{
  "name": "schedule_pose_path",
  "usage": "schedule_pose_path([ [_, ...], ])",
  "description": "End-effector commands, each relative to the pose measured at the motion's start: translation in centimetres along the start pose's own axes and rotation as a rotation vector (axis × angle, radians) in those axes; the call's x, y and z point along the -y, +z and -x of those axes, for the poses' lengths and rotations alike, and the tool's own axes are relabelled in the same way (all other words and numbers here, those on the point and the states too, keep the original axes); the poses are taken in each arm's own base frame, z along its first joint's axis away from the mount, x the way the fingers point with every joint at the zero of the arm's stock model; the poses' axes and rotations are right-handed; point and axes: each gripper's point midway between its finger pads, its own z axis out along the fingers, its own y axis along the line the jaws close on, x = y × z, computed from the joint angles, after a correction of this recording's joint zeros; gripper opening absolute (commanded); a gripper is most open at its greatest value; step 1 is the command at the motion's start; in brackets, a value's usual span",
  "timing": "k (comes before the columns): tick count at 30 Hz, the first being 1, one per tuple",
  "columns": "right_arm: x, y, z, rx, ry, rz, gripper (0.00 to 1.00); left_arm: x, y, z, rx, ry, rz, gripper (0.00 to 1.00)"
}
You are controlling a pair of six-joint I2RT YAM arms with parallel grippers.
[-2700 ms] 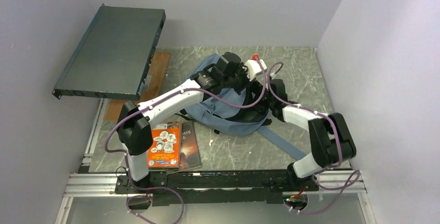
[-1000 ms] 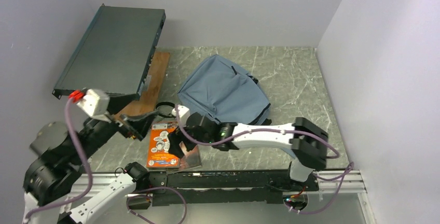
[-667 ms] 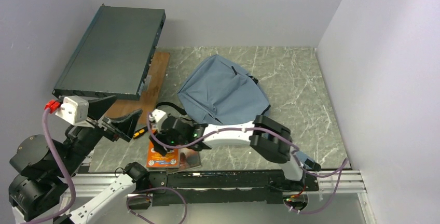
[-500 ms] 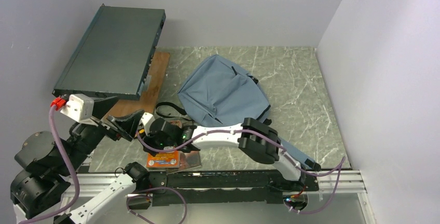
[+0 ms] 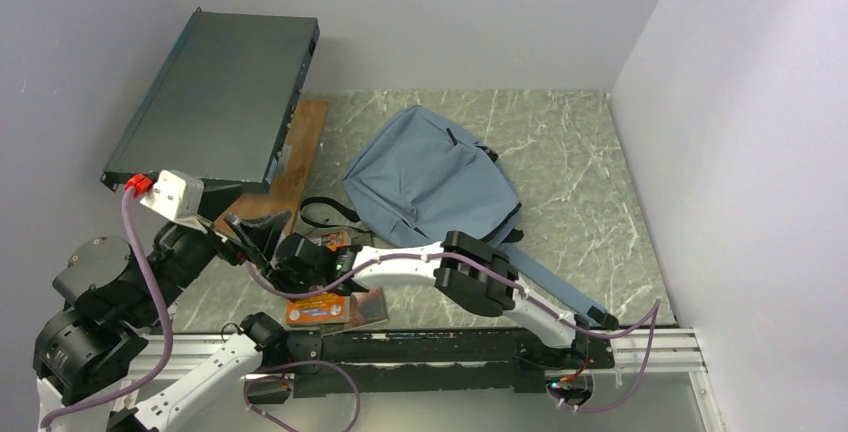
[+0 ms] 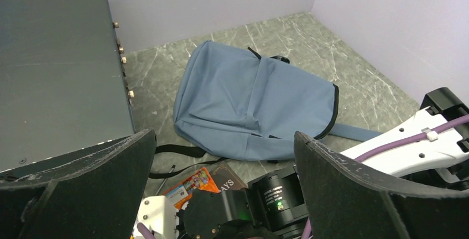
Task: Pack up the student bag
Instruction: Move the book to the center of the board.
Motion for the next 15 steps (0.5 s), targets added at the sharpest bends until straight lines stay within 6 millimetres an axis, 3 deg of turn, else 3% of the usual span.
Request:
schedule_pose_path([
  [1,2.7,-2.6,-3.0,-0.101,-0.066,-0.118,0.35,0.5,1.3,0.1,0.003,-0.024,-0.014,1.0],
  [7,6.4,-7.4,-6.1,-0.172,-0.141,-0.279,0.31,0.7,3.2,-1.5,-0.055,-0.018,-0.018,1.0],
  [11,7.6,-10.9,-5.9,-0.153,-0.115,-0.338,0.31,0.7,4.7,-3.0,-0.099,-0.042,-0.004,1.0],
  [15,6.4,-14.0,-3.9,-0.084,-0.039,-0.293,0.38,0.5,5.9,-5.0,-0.15,-0.094,0.026,1.0],
])
